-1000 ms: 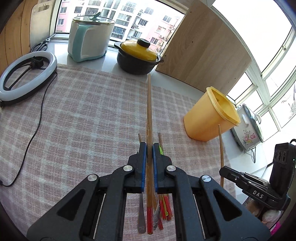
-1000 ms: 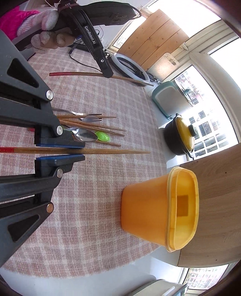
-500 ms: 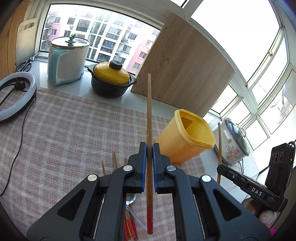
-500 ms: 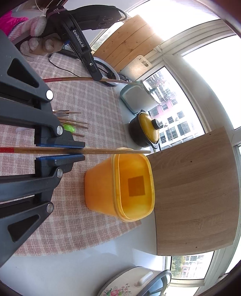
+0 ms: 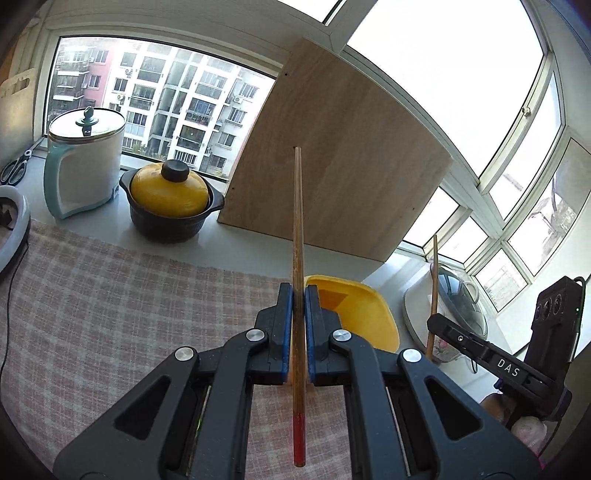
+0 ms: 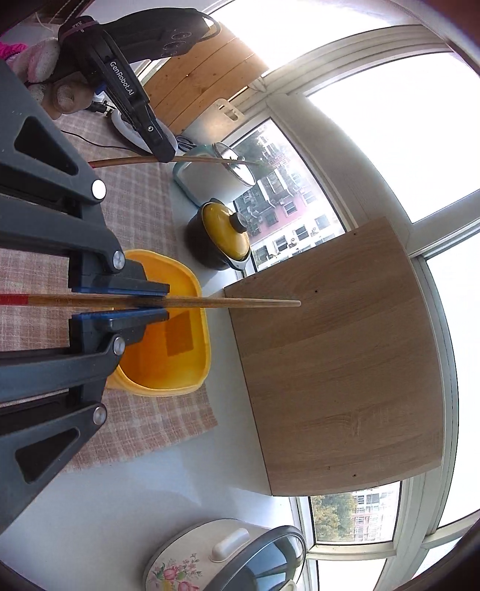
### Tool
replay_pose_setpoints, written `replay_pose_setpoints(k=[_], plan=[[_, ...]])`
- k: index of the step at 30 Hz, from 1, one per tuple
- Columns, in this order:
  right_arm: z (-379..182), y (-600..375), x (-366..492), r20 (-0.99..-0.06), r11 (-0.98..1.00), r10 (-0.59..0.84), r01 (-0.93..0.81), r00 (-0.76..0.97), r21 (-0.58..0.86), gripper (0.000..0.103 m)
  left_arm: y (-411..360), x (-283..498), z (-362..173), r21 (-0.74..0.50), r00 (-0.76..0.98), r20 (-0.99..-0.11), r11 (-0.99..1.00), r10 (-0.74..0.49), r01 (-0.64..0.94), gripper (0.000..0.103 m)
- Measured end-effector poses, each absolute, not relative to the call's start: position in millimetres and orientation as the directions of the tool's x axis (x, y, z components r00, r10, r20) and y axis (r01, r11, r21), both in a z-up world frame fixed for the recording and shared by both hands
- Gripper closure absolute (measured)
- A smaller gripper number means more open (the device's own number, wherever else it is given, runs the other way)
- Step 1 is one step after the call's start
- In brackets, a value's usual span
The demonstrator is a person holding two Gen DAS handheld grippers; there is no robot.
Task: Organize utensils
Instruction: 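Lift and carry the chopsticks in both tools over the yellow container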
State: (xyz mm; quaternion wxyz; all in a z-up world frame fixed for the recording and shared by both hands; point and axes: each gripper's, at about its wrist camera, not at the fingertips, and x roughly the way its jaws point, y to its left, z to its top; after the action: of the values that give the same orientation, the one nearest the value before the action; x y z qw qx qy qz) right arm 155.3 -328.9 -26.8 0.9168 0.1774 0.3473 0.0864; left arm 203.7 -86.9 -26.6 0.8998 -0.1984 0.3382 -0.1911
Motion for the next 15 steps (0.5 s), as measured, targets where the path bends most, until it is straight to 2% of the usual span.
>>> replay_pose_setpoints(k=[15], plan=[[-22.6,-350.4,209.2,-0.56,0.92,0.239,-0.001,0.793,0.391,0.099,-131.7,257.7,-31.2,-0.517,0.696,-0.509,0.827,-0.506,0.223,0.099]])
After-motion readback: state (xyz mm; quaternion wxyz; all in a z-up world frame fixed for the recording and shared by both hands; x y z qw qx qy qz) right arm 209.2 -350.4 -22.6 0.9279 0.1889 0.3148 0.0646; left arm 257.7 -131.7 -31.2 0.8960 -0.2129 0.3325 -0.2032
